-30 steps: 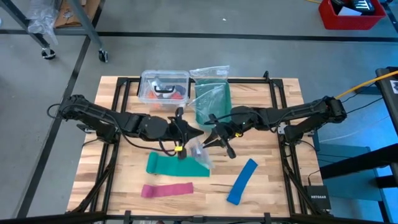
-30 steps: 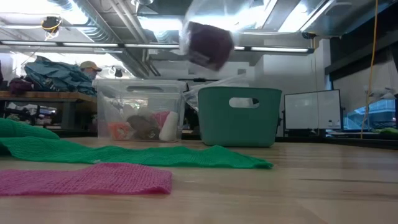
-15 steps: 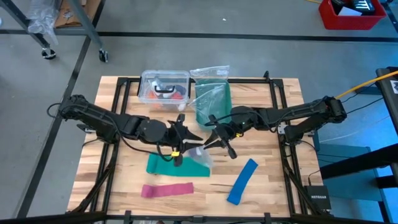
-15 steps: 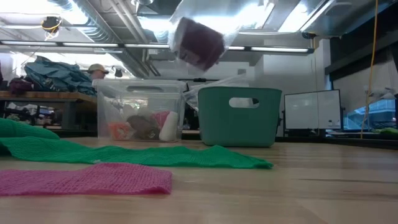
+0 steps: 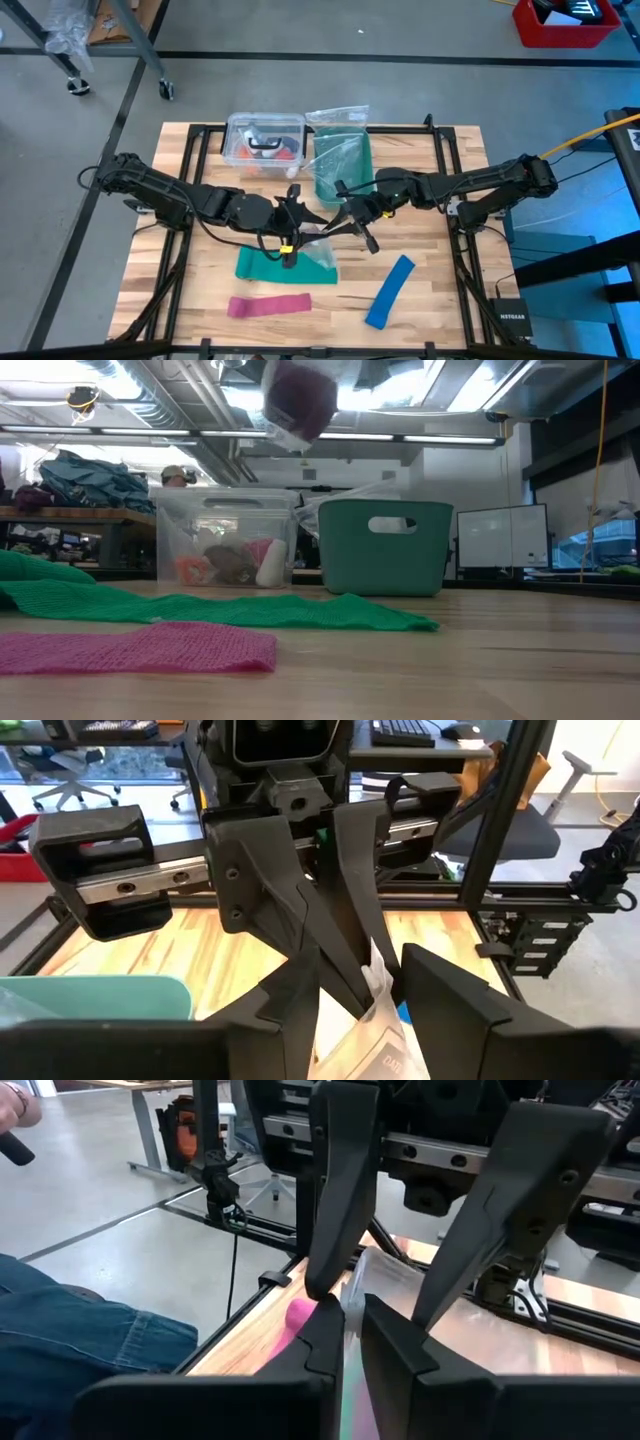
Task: Roll bandage
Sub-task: Close the transparent zip bag
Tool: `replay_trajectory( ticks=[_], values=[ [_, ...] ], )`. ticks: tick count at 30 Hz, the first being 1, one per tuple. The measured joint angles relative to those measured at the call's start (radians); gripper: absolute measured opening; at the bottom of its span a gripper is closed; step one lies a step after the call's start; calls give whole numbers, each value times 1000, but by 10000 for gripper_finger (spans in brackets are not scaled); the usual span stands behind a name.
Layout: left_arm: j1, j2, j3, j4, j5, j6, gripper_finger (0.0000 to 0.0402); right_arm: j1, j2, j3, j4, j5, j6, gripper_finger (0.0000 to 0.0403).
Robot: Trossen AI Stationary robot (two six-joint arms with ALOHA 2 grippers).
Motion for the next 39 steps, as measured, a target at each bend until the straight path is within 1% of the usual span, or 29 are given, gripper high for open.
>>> replay_trajectory(
  ticks=[7, 21, 27, 39],
  values=[
    [0, 0, 0, -1, 0, 0, 103, 0, 0, 0, -2, 0, 0, 33],
    [-1, -1, 0, -11, 2, 0, 7, -1, 0, 0, -9, -8, 0, 33],
    [-1, -2, 0, -16, 0, 0, 1, -1, 0, 0, -12, -8, 0, 33],
    [-2, 0, -1, -1, -89, 76, 0, -2, -2, 1, -34, 0, 1, 33]
  ],
)
